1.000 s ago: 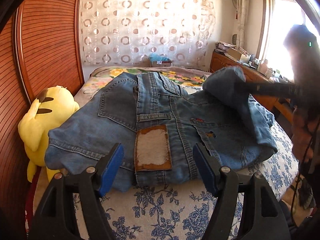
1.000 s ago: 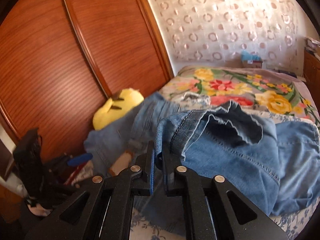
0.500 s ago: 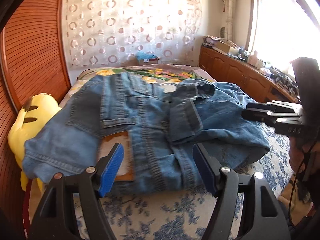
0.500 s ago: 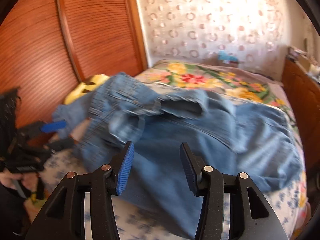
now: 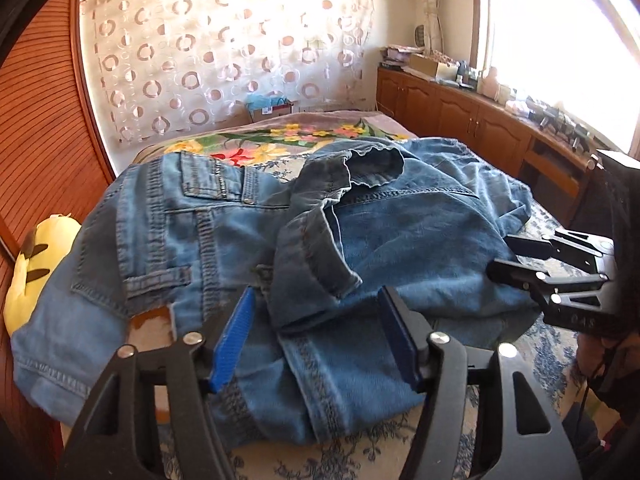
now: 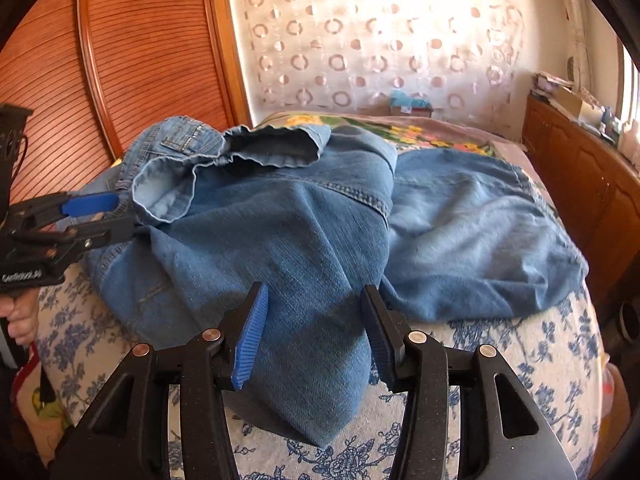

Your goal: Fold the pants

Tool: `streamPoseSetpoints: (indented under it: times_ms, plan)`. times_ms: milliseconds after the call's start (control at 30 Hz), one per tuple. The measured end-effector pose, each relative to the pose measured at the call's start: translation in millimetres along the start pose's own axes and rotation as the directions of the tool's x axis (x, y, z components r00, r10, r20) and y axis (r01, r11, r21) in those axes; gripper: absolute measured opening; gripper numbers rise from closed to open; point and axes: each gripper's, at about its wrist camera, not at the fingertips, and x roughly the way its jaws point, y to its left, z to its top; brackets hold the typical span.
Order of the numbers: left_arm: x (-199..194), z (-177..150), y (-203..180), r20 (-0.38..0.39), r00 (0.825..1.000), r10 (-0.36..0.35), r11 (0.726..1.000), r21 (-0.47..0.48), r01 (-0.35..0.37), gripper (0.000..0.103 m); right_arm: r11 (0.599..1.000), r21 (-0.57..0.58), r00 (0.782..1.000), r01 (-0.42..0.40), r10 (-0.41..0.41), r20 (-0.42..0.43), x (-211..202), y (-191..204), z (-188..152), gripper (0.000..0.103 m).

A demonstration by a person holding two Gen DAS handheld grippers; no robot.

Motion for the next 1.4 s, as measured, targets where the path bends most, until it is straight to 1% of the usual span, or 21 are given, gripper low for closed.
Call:
streamPoseSetpoints:
  times_ms: [67, 167, 200, 233, 267, 300, 333, 367, 433, 467, 500, 667, 767, 867, 1033, 1100, 1167, 1367, 1400]
  plan:
    - [8, 3, -2, -0.015, 1.0, 0.022, 1.0, 0.019, -0.022, 0.058, 1.0, 0.014, 1.0, -0.005, 0.005, -0.011, 4, -1, -4, 0.049]
    - [16, 6, -7, -0.04, 0.999, 0.025, 0.999, 0.04, -0.024, 0.058, 1.0, 0.025, 1.0, -0.006, 0.006, -0.005, 3, -4, -6, 0.049]
    - [19, 7, -8, -0.05, 0.998, 0.031, 0.998, 0.05, -0.029, 0.055, 1.0, 0.024, 1.0, 0.002, -0.002, -0.004, 3, -4, -7, 0.049]
    - [22, 7, -10, -0.061, 0.997, 0.044, 0.997, 0.062, -0.04, 0.05, 1.0, 0.02, 1.0, 0.007, -0.007, -0.007, 4, -3, -8, 0.049]
    - [23, 7, -10, -0.067, 0.997, 0.048, 0.997, 0.067, -0.044, 0.04, 1.0, 0.014, 1.0, 0.011, -0.01, -0.011, 4, -2, -9, 0.049]
    - [24, 8, -11, -0.07, 0.996, 0.051, 0.996, 0.07, -0.046, 0.031, 1.0, 0.013, 1.0, 0.012, -0.012, -0.012, 5, -2, -10, 0.049]
    - [23, 8, -10, -0.066, 0.996, 0.056, 0.996, 0.07, -0.052, 0.026, 1.0, 0.015, 1.0, 0.012, -0.012, -0.009, 4, -2, -10, 0.049]
    - [21, 8, -9, -0.062, 0.996, 0.06, 0.996, 0.069, -0.055, 0.016, 1.0, 0.018, 1.0, 0.012, -0.012, -0.002, 3, -2, -11, 0.049]
    - [14, 8, -5, -0.045, 0.997, 0.061, 0.997, 0.057, -0.058, 0.011, 1.0, 0.023, 1.0, 0.011, -0.011, 0.003, 2, -4, -11, 0.049]
    - [7, 8, -3, -0.031, 0.998, 0.053, 0.998, 0.045, -0.052, 0.007, 1.0, 0.026, 1.0, 0.009, -0.009, 0.004, 2, -5, -12, 0.049]
    - [-1, 7, -1, -0.008, 0.999, 0.048, 0.998, 0.03, -0.048, 0.006, 0.999, 0.032, 1.0, 0.012, -0.012, 0.008, 1, -6, -12, 0.049]
    - [-49, 4, 13, 0.086, 0.996, 0.033, 0.998, -0.047, -0.029, 0.005, 0.998, 0.062, 0.999, 0.008, -0.01, 0.031, -5, -13, -13, 0.049]
    - [-71, -6, 23, 0.112, 0.992, 0.049, 0.996, -0.079, -0.04, 0.005, 0.997, 0.075, 0.999, -0.003, 0.0, 0.046, -8, -17, -13, 0.049]
    - [-75, -18, 33, 0.093, 0.994, 0.051, 0.994, -0.104, -0.041, 0.005, 0.997, 0.071, 0.999, -0.017, 0.014, 0.042, -7, -15, -13, 0.049]
    - [-60, -41, 37, 0.035, 0.997, 0.067, 0.991, -0.118, -0.062, 0.006, 0.999, 0.041, 0.999, -0.026, 0.025, 0.021, -3, -8, -12, 0.049]
    - [-58, -48, 39, 0.025, 0.997, 0.074, 0.99, -0.123, -0.071, 0.01, 0.999, 0.037, 1.0, -0.023, 0.023, 0.01, -1, -7, -12, 0.049]
    - [-58, -51, 39, 0.023, 0.996, 0.083, 0.989, -0.127, -0.079, 0.012, 0.999, 0.035, 1.0, -0.022, 0.021, 0.01, 0, -7, -12, 0.049]
    - [-63, -54, 38, 0.016, 0.995, 0.1, 0.989, -0.114, -0.097, 0.02, 1.0, 0.026, 1.0, -0.009, 0.008, 0.012, -2, -5, -12, 0.049]
    - [-64, -54, 37, 0.017, 0.995, 0.101, 0.989, -0.112, -0.098, 0.022, 1.0, 0.024, 1.0, -0.006, 0.006, 0.015, -2, -4, -12, 0.049]
